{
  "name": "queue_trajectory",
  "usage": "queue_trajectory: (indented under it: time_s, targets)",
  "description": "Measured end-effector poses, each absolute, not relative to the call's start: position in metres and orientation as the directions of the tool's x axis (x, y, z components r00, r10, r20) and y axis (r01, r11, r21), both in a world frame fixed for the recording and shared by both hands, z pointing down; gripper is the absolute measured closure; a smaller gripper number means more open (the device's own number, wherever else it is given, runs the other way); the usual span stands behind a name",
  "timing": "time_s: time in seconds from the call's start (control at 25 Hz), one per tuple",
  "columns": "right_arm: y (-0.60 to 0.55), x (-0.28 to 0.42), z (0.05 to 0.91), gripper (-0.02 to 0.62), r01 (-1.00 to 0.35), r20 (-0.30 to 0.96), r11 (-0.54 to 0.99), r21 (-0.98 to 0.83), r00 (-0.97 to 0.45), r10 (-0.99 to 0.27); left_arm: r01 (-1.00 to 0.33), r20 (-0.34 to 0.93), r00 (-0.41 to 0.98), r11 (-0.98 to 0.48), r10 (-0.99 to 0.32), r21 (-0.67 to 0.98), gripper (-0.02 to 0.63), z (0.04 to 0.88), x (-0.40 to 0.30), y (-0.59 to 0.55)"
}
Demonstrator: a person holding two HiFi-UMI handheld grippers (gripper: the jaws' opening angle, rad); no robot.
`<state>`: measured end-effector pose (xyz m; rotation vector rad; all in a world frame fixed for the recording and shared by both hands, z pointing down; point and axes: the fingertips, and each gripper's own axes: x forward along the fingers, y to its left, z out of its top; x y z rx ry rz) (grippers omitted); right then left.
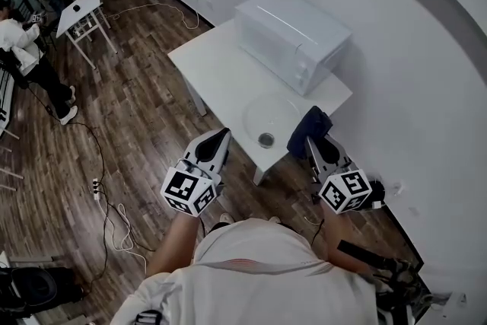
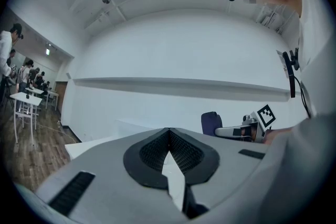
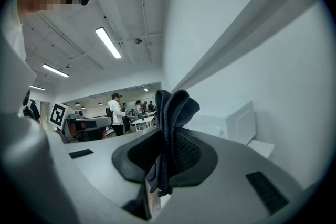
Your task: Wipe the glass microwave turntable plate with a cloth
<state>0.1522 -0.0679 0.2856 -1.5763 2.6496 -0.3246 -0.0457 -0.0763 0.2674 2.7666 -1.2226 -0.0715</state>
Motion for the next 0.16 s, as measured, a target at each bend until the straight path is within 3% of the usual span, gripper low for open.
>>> queue_trajectory:
  time_s: [0.16]
  targets:
    - [-0.0607,0.1475,0.2896,0.534,-0.855,0.081,0.477,-0.203,-0.500,-0.862,-0.734,-0.001,0.673,-0.668,-0.740,0.123,0.595,0.2662,-0.0424,-0.0715]
